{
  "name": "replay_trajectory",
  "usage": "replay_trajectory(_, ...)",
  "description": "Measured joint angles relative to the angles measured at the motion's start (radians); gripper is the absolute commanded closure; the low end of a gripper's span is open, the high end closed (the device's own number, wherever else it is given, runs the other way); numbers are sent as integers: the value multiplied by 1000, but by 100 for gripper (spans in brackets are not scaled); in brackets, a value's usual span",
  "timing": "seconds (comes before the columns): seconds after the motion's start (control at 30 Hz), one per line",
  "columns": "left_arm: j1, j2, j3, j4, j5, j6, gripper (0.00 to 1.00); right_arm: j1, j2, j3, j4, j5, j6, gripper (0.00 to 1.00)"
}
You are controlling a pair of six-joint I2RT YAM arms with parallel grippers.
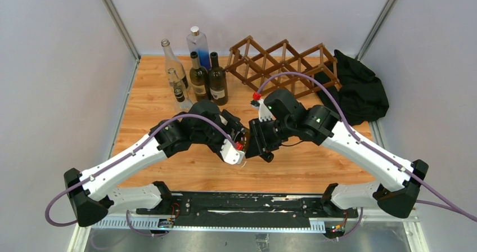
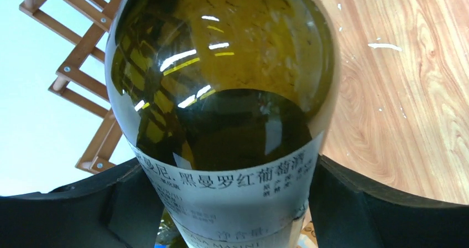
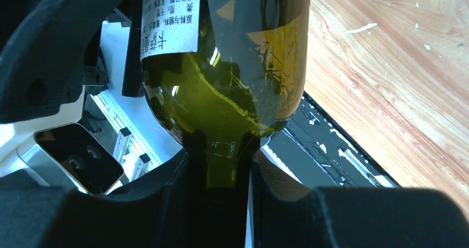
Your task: Take the wine bottle off the wine rack
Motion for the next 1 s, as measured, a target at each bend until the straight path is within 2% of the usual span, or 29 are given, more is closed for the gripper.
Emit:
replay_trajectory(0.07,0,0,-5,13,-8,-11,35,3,0,3,0,-3,0,86)
replay_trajectory(0.1,0,0,-6,20,-10,-23,44,3,0,3,0,-2,0,75)
replay_trajectory(0.13,0,0,-6,25,-11,-26,55,3,0,3,0,3,-1,56)
replay_trajectory(0.17,0,0,-6,28,-13,-29,69,3,0,6,0,6,-2,46)
replay_trajectory(0.2,0,0,-7,30,-13,-30,92,3,-1,6,-1,7,-7,32)
replay_trajectory(0.23,0,0,-7,32,-12,-35,99,4,-5,7,6,9,-12,24)
replay_trajectory(0.27,0,0,-9,35,-9,-42,100,5,-11,8,19,13,-16,14)
replay_trajectory(0.33,0,0,-22,56,-9,-64,100,5,-35,19,36,40,-34,9)
replay_trajectory(0.47,0,-1,-29,110,-6,-160,100,-3,-114,32,40,142,-48,6)
replay_trajectory(0.57,19,-1,-28,155,7,-289,100,-6,-204,32,58,219,-38,5)
replay_trajectory(0.8,176,-1,-13,236,74,-694,100,-6,-507,-88,147,402,-12,4)
replay_trajectory(1.0,267,38,67,279,177,-1049,100,-6,-534,-124,232,451,-32,3)
